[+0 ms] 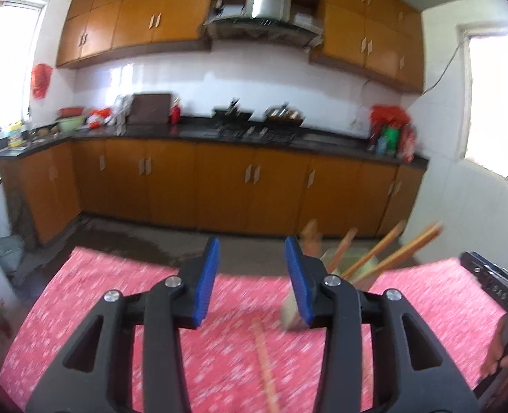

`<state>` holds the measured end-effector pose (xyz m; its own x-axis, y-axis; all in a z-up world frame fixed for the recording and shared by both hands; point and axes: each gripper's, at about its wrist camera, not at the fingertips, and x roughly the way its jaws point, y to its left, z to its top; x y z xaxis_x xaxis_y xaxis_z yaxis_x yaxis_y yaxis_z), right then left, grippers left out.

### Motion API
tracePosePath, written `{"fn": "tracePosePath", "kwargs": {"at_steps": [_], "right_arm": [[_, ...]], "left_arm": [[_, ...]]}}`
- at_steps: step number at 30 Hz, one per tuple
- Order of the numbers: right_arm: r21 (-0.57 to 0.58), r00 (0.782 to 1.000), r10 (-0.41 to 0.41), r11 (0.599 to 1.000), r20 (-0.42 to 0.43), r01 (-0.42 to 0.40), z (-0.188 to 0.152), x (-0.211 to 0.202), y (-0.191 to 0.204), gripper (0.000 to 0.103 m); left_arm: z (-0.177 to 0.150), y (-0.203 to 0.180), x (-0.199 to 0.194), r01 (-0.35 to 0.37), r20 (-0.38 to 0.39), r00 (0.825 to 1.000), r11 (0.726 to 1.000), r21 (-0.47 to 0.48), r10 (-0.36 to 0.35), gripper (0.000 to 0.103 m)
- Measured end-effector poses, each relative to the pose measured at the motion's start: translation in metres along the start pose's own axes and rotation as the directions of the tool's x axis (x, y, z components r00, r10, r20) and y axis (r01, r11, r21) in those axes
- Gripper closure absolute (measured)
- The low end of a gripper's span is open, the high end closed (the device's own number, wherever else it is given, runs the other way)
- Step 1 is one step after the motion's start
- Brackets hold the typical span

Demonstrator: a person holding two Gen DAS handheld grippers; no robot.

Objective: Organize utensils
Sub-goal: 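Close the left tool on the last chopstick while the right tool grasps one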

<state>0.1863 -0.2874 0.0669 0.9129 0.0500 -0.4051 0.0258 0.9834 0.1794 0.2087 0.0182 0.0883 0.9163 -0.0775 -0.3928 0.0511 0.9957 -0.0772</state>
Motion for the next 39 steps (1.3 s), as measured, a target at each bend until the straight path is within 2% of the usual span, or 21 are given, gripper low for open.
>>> {"fn": "tracePosePath", "kwargs": {"at_steps": [2,4,6,9,12,16,18,19,20,22,26,29,31,33,34,36,39], "right_arm": [[0.008,0.995,-0.022,1.000,-0.095,0.023,-0.031,0.016,-0.009,0.070],[0.016,0.981,-0.010,1.000,-0.193,0.013,-0.062,0.032,-0.013,0.070],[0.029,0.957,0.033,0.999,-0.288,-0.025,-0.093,0.046,-0.010,0.070],[0.017,0.931,0.073,0.997,-0.358,-0.072,-0.121,0.054,0.003,0.070],[-0.042,0.913,0.067,0.995,-0.403,-0.091,-0.145,0.061,0.020,0.071],[-0.064,0.900,0.037,0.995,-0.435,-0.071,-0.158,0.071,0.027,0.072],[-0.057,0.894,0.030,0.996,-0.447,-0.062,-0.161,0.076,0.025,0.081],[-0.056,0.890,0.024,0.997,-0.455,-0.056,-0.164,0.079,0.023,0.091],[-0.063,0.895,0.013,0.997,-0.445,-0.046,-0.163,0.078,0.021,0.095],[-0.059,0.898,0.000,0.998,-0.440,-0.029,-0.162,0.077,0.014,0.095],[-0.001,0.902,-0.058,0.998,-0.428,0.064,-0.157,0.076,-0.011,0.095],[0.021,0.902,-0.068,0.996,-0.427,0.085,-0.155,0.072,-0.022,0.095],[0.014,0.902,-0.070,0.996,-0.426,0.084,-0.156,0.071,-0.024,0.095],[0.006,0.903,-0.072,0.997,-0.424,0.083,-0.156,0.069,-0.024,0.095],[0.005,0.903,-0.072,0.997,-0.423,0.082,-0.155,0.067,-0.024,0.095],[-0.003,0.904,-0.074,0.997,-0.421,0.080,-0.155,0.069,-0.025,0.095],[-0.022,0.909,-0.090,0.996,-0.406,0.088,-0.152,0.078,-0.022,0.095]], "left_arm": [[-0.027,0.014,0.012,-0.036,-0.070,0.997,0.999,-0.001,0.035,0.062],[-0.056,0.025,0.026,-0.069,-0.153,0.986,0.998,0.002,0.068,0.062],[-0.081,0.032,0.036,-0.076,-0.219,0.973,0.997,-0.007,0.072,0.062],[-0.110,0.036,0.044,-0.060,-0.291,0.956,0.998,-0.032,0.049,0.062],[-0.130,0.033,0.048,-0.026,-0.335,0.942,0.998,-0.049,0.008,0.062],[-0.142,0.021,0.051,0.016,-0.350,0.936,0.999,-0.047,-0.031,0.062],[-0.147,0.011,0.054,0.031,-0.361,0.932,0.999,-0.042,-0.044,0.062],[-0.149,0.005,0.056,0.039,-0.370,0.928,0.999,-0.038,-0.050,0.062],[-0.151,0.002,0.058,0.044,-0.377,0.925,0.998,-0.035,-0.054,0.062],[-0.157,-0.006,0.062,0.055,-0.393,0.918,0.998,-0.030,-0.062,0.062],[-0.169,-0.016,0.072,0.055,-0.426,0.903,0.998,-0.015,-0.056,0.063],[-0.176,-0.023,0.081,0.042,-0.451,0.892,0.999,0.007,-0.034,0.073],[-0.183,-0.026,0.089,0.028,-0.472,0.882,0.999,0.028,-0.011,0.085],[-0.188,-0.025,0.094,0.017,-0.491,0.871,0.999,0.035,0.002,0.092],[-0.188,-0.024,0.095,0.007,-0.477,0.879,0.999,0.049,0.017,0.094],[-0.187,-0.019,0.099,0.001,-0.476,0.879,0.998,0.056,0.026,0.095],[-0.180,0.002,0.111,-0.052,-0.470,0.879,0.996,0.069,0.078,0.095]]}}
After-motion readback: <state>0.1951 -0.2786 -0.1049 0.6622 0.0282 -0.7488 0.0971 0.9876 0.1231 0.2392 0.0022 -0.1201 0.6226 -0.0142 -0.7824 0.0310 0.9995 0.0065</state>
